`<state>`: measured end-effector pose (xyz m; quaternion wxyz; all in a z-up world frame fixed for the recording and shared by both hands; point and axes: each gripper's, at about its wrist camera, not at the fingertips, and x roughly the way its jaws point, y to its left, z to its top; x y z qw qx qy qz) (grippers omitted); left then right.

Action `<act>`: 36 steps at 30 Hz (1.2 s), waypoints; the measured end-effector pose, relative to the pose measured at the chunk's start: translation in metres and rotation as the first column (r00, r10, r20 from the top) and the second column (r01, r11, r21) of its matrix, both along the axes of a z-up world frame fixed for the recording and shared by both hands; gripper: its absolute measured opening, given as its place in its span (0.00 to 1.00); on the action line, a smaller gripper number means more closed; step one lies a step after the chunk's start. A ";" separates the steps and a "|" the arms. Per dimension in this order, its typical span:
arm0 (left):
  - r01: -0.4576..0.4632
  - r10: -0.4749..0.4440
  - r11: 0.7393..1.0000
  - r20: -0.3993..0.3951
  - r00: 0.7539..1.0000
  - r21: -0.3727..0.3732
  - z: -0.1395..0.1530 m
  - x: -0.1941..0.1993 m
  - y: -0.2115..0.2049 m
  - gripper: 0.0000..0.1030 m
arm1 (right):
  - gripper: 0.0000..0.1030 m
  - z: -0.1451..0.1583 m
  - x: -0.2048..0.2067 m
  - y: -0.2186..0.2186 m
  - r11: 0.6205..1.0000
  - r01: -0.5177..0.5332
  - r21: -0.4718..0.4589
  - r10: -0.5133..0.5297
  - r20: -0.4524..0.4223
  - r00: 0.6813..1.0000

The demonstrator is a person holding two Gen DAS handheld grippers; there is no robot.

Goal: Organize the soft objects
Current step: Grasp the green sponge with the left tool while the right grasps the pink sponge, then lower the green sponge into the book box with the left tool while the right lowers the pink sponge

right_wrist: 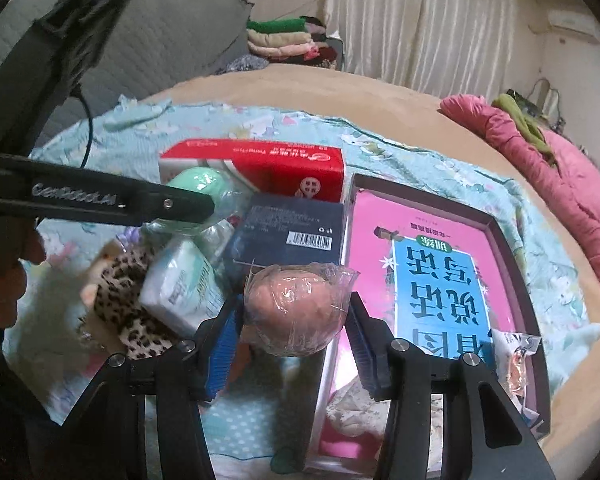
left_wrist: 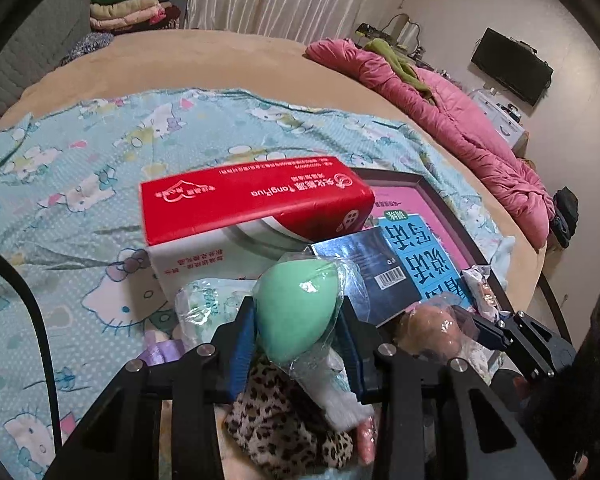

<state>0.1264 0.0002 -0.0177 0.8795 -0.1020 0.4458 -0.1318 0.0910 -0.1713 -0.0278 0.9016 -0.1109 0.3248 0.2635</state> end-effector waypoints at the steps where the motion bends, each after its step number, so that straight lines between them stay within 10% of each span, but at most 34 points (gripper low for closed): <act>1: -0.005 0.005 1.000 0.005 1.000 0.004 0.003 -0.002 0.001 0.38 | 0.51 0.001 -0.003 0.000 1.000 -0.002 0.008 0.002 0.001 1.000; 36: -0.036 0.028 0.992 0.071 0.997 0.121 0.061 -0.058 -0.038 0.38 | 0.51 0.055 -0.025 -0.067 0.940 0.070 0.335 -0.056 -0.053 0.997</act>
